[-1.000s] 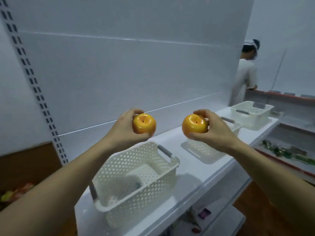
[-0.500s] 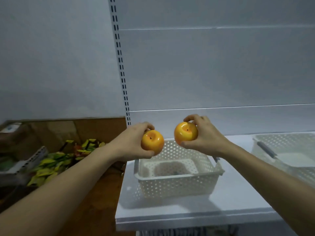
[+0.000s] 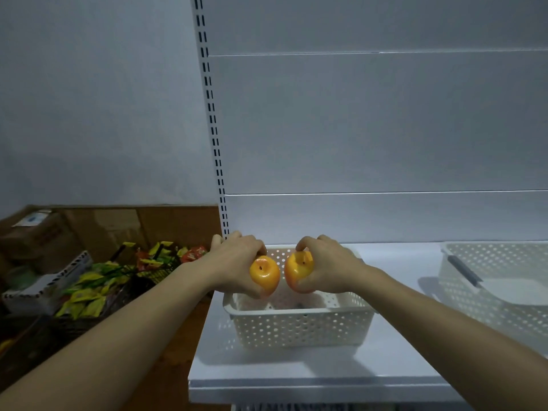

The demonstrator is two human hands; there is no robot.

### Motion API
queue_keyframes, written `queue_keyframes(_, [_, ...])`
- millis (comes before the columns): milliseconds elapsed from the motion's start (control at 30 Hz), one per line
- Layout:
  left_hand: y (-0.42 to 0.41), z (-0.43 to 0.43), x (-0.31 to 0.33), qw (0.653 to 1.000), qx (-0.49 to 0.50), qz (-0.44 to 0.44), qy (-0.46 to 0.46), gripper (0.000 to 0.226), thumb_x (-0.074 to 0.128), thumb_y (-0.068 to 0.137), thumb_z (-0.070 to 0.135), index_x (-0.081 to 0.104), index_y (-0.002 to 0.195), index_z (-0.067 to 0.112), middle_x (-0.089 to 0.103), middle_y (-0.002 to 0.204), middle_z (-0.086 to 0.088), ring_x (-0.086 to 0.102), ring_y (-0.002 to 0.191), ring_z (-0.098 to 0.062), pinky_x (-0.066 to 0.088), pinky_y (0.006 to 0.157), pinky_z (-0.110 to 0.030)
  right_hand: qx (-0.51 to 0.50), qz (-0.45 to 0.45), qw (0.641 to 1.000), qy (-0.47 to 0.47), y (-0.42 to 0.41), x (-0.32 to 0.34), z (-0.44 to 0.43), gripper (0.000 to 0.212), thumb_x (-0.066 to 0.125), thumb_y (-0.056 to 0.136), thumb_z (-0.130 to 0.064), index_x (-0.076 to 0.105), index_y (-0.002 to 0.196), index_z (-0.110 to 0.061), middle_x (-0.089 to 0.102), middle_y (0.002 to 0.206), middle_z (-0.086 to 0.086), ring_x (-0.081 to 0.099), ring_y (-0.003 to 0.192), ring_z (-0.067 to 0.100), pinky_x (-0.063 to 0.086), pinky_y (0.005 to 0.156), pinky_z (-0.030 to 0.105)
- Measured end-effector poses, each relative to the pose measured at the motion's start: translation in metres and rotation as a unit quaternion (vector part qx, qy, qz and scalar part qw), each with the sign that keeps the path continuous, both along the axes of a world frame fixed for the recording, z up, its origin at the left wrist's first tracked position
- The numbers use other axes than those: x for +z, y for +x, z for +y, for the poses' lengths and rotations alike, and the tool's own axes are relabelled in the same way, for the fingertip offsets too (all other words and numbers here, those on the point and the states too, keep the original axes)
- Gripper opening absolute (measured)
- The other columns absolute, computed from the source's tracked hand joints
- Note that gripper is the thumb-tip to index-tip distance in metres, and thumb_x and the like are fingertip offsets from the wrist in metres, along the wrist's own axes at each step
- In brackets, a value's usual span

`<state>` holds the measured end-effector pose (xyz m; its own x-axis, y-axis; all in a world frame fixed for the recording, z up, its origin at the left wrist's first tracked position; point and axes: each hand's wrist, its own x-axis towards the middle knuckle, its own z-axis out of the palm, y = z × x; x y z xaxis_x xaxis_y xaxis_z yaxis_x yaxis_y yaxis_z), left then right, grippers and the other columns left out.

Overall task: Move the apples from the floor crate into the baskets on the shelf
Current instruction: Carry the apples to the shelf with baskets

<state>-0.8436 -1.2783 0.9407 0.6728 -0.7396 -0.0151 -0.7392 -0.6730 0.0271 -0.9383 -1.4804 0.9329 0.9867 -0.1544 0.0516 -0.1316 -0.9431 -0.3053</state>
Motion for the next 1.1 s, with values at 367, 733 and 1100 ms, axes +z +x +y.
queue_keyframes(367, [-0.003, -0.009, -0.012, 0.999, 0.014, -0.013, 0.026, 0.068, 0.071, 0.061, 0.071, 0.057, 0.113, 0.030, 0.059, 0.108, 0.009, 0.055, 0.102, -0.016, 0.033, 0.084, -0.042, -0.023, 0.013, 0.999, 0.020, 0.004, -0.023, 0.008, 0.076, 0.076, 0.071, -0.046, 0.043, 0.137, -0.031, 0.048, 0.127, -0.002, 0.051, 0.114, 0.021, 0.042, 0.079, 0.031])
queue_keyframes(733, [-0.004, -0.005, -0.009, 0.999, 0.011, -0.026, 0.025, 0.081, 0.071, 0.065, 0.070, 0.050, 0.133, 0.030, 0.053, 0.127, 0.006, 0.054, 0.113, -0.019, 0.047, 0.093, -0.042, -0.014, 0.017, 1.000, 0.002, -0.003, -0.007, 0.003, 0.084, 0.080, 0.068, -0.054, 0.046, 0.140, -0.026, 0.048, 0.129, -0.001, 0.051, 0.119, 0.021, 0.041, 0.082, 0.032])
queue_keyframes(1100, [0.011, 0.041, 0.016, 0.984, 0.017, -0.031, -0.173, 0.067, 0.063, 0.088, 0.058, 0.047, 0.144, 0.025, 0.052, 0.144, 0.006, 0.050, 0.128, -0.010, 0.046, 0.105, -0.031, 0.012, -0.062, 0.998, 0.030, -0.003, 0.049, -0.010, 0.063, 0.074, 0.085, -0.047, 0.053, 0.138, -0.021, 0.060, 0.134, -0.003, 0.057, 0.118, 0.015, 0.047, 0.092, 0.027])
